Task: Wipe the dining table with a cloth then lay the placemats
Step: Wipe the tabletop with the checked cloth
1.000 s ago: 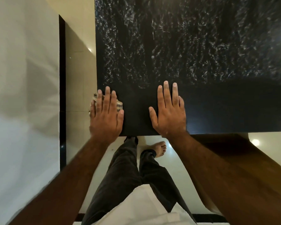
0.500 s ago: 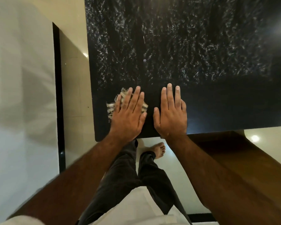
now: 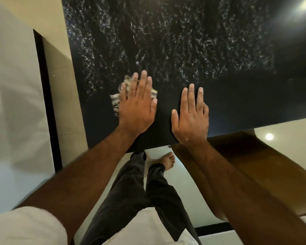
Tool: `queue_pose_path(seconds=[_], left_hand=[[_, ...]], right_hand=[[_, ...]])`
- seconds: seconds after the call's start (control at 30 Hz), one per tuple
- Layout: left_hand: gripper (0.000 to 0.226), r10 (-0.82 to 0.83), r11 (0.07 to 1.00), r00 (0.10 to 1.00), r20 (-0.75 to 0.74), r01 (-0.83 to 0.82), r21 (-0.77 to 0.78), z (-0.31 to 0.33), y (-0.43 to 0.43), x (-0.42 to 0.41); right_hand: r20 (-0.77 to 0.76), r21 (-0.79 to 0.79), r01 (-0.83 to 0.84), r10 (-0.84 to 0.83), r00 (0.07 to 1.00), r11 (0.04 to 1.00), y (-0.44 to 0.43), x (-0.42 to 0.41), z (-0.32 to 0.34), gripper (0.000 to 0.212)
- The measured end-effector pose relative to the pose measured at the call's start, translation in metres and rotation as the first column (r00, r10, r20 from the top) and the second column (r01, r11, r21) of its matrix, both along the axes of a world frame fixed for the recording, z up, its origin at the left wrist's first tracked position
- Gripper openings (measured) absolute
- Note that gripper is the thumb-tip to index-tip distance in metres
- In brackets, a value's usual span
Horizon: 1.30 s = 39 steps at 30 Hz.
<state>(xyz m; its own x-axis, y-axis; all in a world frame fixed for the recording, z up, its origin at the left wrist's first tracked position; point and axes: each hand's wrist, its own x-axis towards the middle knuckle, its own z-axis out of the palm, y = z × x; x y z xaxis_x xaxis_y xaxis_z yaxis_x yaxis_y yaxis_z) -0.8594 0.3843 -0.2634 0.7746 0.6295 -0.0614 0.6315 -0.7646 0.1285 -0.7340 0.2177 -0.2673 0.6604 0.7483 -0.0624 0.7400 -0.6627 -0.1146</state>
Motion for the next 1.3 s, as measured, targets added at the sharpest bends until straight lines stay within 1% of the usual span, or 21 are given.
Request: queue_pose_path(seconds=[0.1,0.2,0.27,0.4,0.53,0.63,0.7,0.83,0.9,0.93,0.97,1.03,1.1,1.13,1.2,1.3], left_hand=[[0.073,-0.157,0.987,0.987,0.013,0.158,-0.016,0.002,-0.034,0.019],[0.072,-0.239,0.970,0.971,0.004,0.239,-0.037,-0.001,-0.050,-0.004],[0.074,-0.222,0.974,0.975,-0.025,0.221,-0.042,-0.002,-0.046,-0.027],[0.075,-0.090,0.994,0.992,-0.082,0.085,-0.066,0.003,-0.027,-0.047],[0.073,0.015,0.999,0.999,-0.034,-0.016,-0.047,0.005,-0.017,-0.006],[0.073,-0.035,0.999,0.999,-0.003,0.035,-0.018,0.003,-0.024,0.045],[0.074,-0.118,0.993,0.993,0.021,0.118,-0.009,0.000,-0.037,0.074],[0.074,-0.253,0.967,0.968,-0.005,0.253,-0.020,-0.001,-0.063,0.106],[0.073,-0.292,0.954,0.956,0.032,0.294,-0.059,0.002,-0.064,0.105],[0.073,-0.277,0.957,0.958,0.078,0.283,-0.068,0.005,-0.060,0.098],[0.072,-0.233,0.968,0.965,0.123,0.243,-0.067,0.007,-0.056,0.087],[0.072,-0.110,0.992,0.982,0.151,0.119,-0.046,0.008,-0.042,0.058],[0.071,-0.008,0.999,0.994,0.107,0.014,-0.051,0.003,-0.029,0.026],[0.071,0.021,0.998,0.997,0.072,-0.017,-0.056,0.001,-0.025,0.013],[0.071,0.022,0.999,1.000,0.015,-0.021,-0.030,-0.005,-0.021,-0.001],[0.072,-0.038,0.999,0.999,-0.002,0.038,0.022,-0.012,-0.019,0.000]], right_hand=[[-0.025,-0.005,-0.008,0.008,1.000,1.000,-0.003,0.003,0.001,0.079],[-0.032,-0.013,0.016,-0.016,0.999,1.000,-0.009,0.009,0.004,0.079],[-0.038,-0.015,0.039,-0.039,0.999,0.999,-0.014,0.013,0.007,0.079],[-0.044,-0.020,0.077,-0.078,0.996,0.997,-0.017,0.017,0.008,0.079],[-0.041,0.022,0.095,-0.094,0.995,0.995,-0.017,0.017,0.006,0.079],[-0.067,0.086,0.144,-0.139,0.988,0.986,-0.020,0.017,0.002,0.077],[-0.109,0.153,0.187,-0.172,0.979,0.970,-0.023,0.018,0.001,0.077],[-0.276,0.296,0.285,-0.204,0.939,0.912,-0.025,0.021,0.007,0.074],[-0.347,0.305,0.345,-0.234,0.908,0.887,-0.024,0.023,0.014,0.073],[-0.362,0.301,0.348,-0.231,0.903,0.888,-0.022,0.025,0.018,0.074],[-0.348,0.298,0.317,-0.207,0.914,0.901,-0.019,0.027,0.021,0.075],[-0.233,0.271,0.179,-0.116,0.966,0.946,-0.006,0.031,0.023,0.078],[-0.106,0.190,0.039,-0.019,0.994,0.981,0.013,0.030,0.021,0.080],[-0.073,0.146,-0.006,0.016,0.997,0.989,0.023,0.026,0.019,0.081],[-0.051,0.084,-0.044,0.048,0.998,0.995,0.038,0.014,0.012,0.079],[-0.028,0.093,-0.003,0.006,1.000,0.996,0.035,-0.002,0.002,0.072]])
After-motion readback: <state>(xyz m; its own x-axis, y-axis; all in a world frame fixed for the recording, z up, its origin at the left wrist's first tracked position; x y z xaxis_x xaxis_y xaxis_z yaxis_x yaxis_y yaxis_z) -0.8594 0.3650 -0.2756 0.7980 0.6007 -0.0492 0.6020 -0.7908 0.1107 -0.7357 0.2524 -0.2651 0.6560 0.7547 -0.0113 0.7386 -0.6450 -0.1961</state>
